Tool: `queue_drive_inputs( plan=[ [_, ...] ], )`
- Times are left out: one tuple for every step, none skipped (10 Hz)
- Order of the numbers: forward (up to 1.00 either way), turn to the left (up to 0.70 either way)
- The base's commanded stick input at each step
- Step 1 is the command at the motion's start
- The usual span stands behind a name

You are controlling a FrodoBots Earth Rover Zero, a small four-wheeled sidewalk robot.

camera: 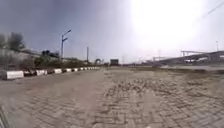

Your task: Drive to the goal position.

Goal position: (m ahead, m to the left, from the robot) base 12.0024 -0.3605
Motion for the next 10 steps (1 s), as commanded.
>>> queue_drive_inputs(
  plan=[
    [1.00,0.00],
    [1.00,0.00],
    [1.00,0.00],
    [1.00,0.00],
    [1.00,0.00],
    [1.00,0.00],
    [1.00,0.00],
    [1.00,0.00],
    [1.00,0.00],
    [1.00,0.00]
  ],
)
